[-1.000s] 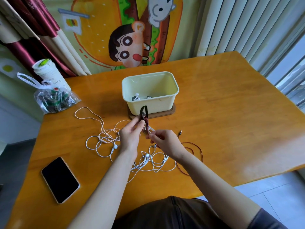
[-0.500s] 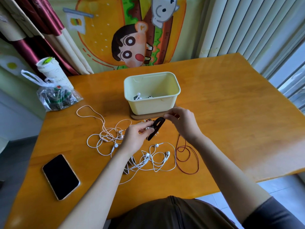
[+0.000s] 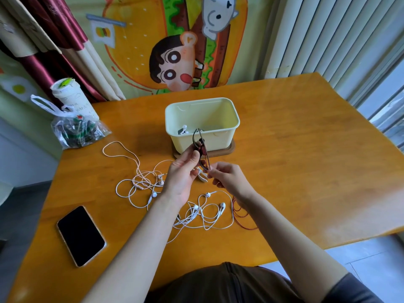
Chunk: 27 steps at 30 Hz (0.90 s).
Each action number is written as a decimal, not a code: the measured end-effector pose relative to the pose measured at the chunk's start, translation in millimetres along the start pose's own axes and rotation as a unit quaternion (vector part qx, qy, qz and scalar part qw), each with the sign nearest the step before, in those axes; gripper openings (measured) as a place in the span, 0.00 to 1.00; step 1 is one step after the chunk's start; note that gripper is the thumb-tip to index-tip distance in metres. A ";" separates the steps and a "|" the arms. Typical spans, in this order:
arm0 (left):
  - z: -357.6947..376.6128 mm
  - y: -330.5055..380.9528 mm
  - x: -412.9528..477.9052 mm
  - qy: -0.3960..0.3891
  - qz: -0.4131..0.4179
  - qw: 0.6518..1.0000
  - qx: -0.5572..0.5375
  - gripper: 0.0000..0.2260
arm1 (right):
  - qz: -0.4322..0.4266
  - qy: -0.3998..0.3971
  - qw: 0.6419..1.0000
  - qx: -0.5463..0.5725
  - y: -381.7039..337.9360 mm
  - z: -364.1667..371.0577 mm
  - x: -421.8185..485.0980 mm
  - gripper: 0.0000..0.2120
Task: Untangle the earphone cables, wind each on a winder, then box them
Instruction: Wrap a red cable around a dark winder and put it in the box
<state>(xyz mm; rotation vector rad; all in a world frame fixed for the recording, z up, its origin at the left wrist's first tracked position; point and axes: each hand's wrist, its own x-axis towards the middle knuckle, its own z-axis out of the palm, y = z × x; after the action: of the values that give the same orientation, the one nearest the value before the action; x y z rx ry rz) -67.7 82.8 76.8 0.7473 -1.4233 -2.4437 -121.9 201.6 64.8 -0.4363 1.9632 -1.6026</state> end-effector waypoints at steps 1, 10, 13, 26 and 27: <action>0.0 -1.6 0.6 0.012 -0.006 1.000 -0.006 0.11 | 0.007 0.008 1.000 0.001 0.9 1.8 -0.9 0.11; -5.1 -15.0 3.8 0.115 0.024 0.992 0.055 0.15 | 0.013 0.029 0.998 -0.052 5.4 5.4 -7.4 0.12; -10.1 -16.8 2.8 0.114 0.103 0.964 0.217 0.14 | -0.027 0.035 0.992 -0.117 -0.1 4.7 -10.1 0.11; -21.5 -3.0 -2.1 0.014 0.200 0.869 0.453 0.14 | -0.180 0.064 0.929 -0.317 -27.3 -21.8 -1.8 0.07; -21.7 -1.0 -1.9 0.007 0.194 0.869 0.455 0.15 | -0.186 0.070 0.926 -0.320 -26.9 -22.5 -1.7 0.07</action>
<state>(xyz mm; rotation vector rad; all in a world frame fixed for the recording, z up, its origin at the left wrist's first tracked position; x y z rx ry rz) -54.6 67.9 67.8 0.5249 -2.4434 -1.3817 -136.8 214.0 94.0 -1.0233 2.6250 -1.1702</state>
